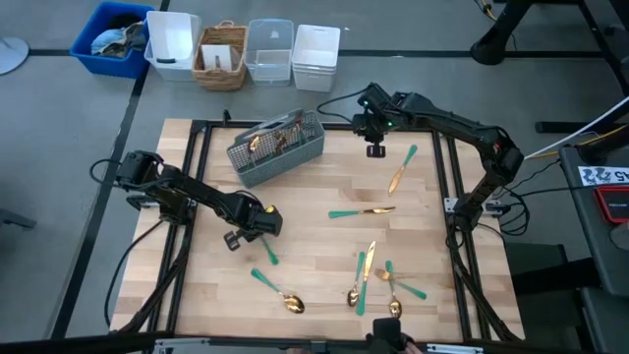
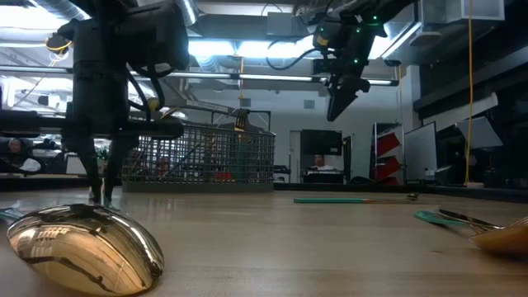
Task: Sort silverware
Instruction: Put the fork into the middle right section of the silverware holder
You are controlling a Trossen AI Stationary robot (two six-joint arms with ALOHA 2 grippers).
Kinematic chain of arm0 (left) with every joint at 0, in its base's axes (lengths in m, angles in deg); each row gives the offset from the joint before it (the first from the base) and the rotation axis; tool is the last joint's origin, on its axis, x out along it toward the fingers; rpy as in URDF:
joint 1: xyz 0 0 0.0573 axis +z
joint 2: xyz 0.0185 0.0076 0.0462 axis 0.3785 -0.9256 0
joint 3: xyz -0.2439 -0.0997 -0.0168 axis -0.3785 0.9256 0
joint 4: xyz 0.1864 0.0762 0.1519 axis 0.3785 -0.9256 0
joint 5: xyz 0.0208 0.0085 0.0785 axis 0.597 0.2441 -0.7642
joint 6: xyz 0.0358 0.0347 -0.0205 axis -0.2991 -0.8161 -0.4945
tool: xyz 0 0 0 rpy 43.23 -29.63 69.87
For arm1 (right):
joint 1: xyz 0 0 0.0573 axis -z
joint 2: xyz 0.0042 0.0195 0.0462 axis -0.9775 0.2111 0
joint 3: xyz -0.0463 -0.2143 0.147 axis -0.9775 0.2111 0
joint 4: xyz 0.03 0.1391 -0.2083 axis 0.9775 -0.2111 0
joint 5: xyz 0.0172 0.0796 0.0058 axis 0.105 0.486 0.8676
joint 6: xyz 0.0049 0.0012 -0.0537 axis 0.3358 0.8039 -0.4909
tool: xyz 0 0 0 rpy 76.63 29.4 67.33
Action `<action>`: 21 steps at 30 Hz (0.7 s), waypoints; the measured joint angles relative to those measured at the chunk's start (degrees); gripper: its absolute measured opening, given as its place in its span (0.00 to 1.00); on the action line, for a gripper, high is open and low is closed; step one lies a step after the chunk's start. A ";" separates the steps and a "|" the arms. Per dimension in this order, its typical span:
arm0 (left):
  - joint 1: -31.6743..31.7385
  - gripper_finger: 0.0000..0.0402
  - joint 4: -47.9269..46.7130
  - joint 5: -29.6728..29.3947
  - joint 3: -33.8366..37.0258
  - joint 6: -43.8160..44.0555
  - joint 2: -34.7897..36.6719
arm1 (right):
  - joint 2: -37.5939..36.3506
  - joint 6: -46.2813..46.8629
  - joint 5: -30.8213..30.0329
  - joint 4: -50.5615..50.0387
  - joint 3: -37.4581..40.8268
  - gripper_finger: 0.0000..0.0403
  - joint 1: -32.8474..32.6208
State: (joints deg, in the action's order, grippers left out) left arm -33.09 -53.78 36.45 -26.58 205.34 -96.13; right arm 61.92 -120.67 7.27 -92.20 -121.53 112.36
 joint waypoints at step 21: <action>-0.56 0.00 19.41 -15.67 0.33 -20.68 2.83 | -0.02 0.05 16.24 -1.88 0.00 0.15 13.13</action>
State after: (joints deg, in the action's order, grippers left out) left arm -33.65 -34.37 20.78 -26.25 184.65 -93.30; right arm 61.90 -120.61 23.52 -94.09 -121.53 125.49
